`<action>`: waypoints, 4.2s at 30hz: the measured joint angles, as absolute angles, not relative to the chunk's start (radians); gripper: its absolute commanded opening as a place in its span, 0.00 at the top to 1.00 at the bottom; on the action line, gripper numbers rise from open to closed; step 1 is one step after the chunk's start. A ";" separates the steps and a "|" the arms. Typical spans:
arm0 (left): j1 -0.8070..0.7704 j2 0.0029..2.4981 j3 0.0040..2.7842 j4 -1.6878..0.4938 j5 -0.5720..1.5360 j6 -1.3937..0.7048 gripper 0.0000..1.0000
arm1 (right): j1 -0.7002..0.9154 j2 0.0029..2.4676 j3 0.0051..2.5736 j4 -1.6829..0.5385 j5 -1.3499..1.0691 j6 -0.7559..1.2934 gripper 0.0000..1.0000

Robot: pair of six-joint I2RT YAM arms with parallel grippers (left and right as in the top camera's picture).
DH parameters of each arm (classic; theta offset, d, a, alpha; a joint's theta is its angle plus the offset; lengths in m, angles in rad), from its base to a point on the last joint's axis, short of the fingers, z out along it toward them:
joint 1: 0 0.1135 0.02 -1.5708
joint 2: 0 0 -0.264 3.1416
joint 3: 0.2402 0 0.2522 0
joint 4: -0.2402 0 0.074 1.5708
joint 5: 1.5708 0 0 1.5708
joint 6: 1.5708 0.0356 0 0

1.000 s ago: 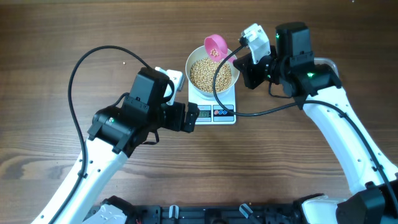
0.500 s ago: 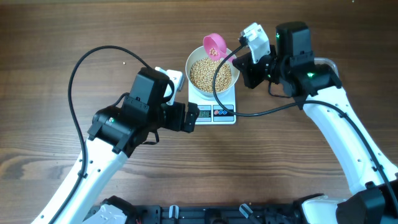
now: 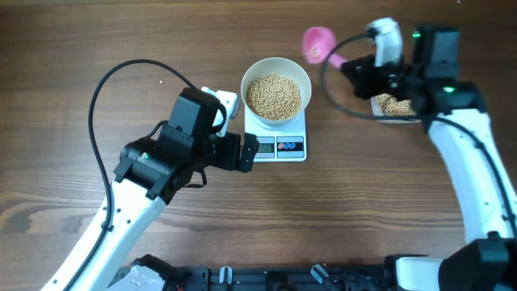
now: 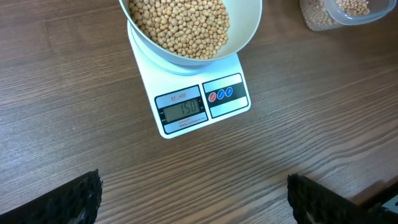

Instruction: Scoop item into bowl and weigh 150g on scale

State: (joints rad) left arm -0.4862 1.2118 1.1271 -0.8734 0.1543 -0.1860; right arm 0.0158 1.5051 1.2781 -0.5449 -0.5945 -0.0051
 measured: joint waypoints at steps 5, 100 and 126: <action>-0.486 1.212 1.127 -0.873 0.154 -0.186 0.00 | -0.234 1.386 1.279 -0.633 -0.603 0.015 0.96; -0.486 1.212 1.127 -0.874 0.155 -0.186 0.00 | -0.133 0.744 0.861 -0.567 -0.070 -0.007 0.00; -0.486 1.212 1.127 -0.873 0.154 -0.186 0.00 | -0.006 0.019 0.012 0.086 -0.074 -0.096 0.00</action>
State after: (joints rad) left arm -0.4862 1.2121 1.1271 -0.8734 0.1543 -0.1860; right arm -0.0063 0.0189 0.0116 0.0856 -0.0742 -0.0959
